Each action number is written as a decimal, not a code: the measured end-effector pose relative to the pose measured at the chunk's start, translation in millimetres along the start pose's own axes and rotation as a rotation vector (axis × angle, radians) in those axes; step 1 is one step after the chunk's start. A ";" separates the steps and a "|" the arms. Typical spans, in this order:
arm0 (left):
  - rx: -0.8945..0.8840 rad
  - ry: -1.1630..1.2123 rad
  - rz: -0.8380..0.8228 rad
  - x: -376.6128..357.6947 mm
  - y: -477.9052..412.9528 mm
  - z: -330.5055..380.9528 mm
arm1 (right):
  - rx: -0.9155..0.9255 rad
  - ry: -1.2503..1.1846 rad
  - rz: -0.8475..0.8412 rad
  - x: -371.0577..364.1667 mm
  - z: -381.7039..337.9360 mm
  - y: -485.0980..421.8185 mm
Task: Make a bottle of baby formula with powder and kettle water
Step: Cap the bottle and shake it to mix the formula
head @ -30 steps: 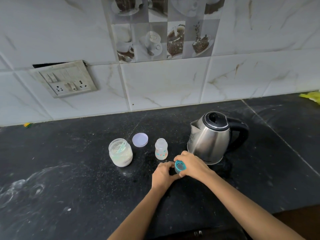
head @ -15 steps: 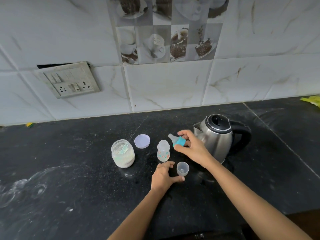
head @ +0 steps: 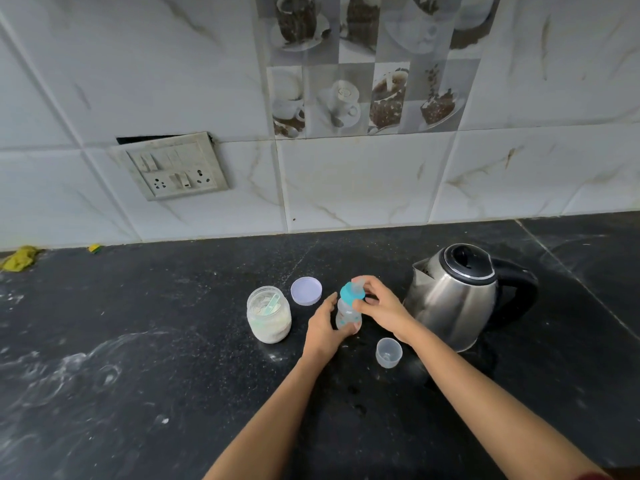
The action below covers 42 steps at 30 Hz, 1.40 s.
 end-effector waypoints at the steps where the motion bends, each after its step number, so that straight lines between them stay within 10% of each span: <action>1: 0.002 0.002 -0.024 -0.1 -2.5 0.1 | 0.007 0.044 -0.013 -0.6 0.6 -1.1; 8: 0.027 0.043 -0.037 -1.9 -8.5 -3.3 | 0.074 0.278 -0.028 4.1 3.0 -10.5; 20: -0.036 0.040 0.008 -5.3 -8.7 -12.7 | 0.070 0.290 0.407 -18.4 18.1 0.5; 26: -0.065 0.006 0.019 -6.5 -6.5 -11.3 | 0.008 -0.036 0.003 -23.0 6.8 -5.3; 35: -0.015 -0.037 0.006 -5.8 -9.0 -12.4 | 0.036 -0.009 0.335 -1.5 29.6 19.9; 42: -0.022 -0.010 -0.001 -5.8 -8.2 -12.1 | -0.028 0.008 -0.010 -18.3 10.1 2.0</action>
Point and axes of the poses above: each hand's wrist, its own y-axis away from the middle knuckle, its own x-axis out of the back of the hand, z = x × y, the point moved 2 cm from there along -y, towards the middle knuckle, and after that the axes turned 8 degrees about -x, right-handed, at the moved point
